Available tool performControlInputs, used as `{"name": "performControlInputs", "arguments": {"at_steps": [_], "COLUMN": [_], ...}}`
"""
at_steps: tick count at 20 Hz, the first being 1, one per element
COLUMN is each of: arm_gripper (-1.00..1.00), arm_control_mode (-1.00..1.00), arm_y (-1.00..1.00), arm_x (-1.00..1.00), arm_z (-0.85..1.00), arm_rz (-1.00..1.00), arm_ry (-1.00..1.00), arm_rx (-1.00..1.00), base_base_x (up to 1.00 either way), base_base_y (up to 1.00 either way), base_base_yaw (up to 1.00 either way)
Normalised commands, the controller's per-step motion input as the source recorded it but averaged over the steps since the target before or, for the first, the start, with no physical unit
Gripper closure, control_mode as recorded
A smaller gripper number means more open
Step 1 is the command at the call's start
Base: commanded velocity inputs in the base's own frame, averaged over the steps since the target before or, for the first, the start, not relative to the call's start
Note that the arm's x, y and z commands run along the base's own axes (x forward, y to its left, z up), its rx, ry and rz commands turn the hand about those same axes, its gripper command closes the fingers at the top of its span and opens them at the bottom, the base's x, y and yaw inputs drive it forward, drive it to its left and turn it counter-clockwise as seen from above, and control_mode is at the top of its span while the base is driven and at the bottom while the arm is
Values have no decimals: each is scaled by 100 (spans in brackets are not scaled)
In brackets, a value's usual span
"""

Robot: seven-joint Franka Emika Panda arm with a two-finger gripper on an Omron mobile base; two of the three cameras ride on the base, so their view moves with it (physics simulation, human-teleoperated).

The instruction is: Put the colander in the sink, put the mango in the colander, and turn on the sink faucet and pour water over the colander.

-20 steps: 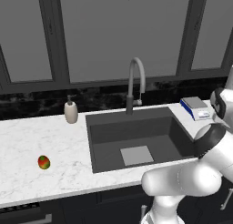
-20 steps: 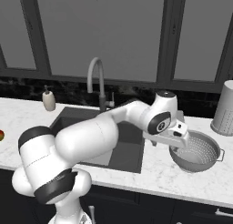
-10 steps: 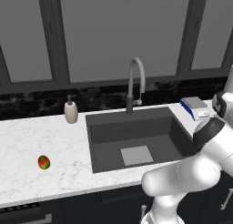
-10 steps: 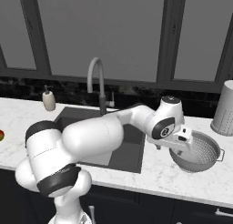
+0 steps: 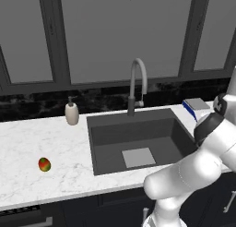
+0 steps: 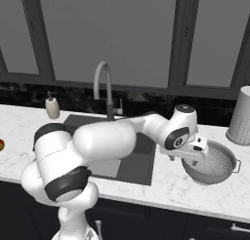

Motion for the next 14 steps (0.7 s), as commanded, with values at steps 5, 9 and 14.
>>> {"name": "performControlInputs", "arguments": {"at_steps": [5, 9, 14], "arm_gripper": [-100, -100, -100], "arm_control_mode": [-100, -100, -100], "arm_y": [-19, -17, 0], "arm_x": [12, 13, 7], "arm_z": [0, -6, -20], "arm_rz": [6, 5, 0], "arm_ry": [0, 0, 0], "arm_rx": [0, 0, 0], "base_base_x": [0, 0, 0], "base_base_y": [0, 0, 0], "base_base_yaw": [0, 0, 0]}}
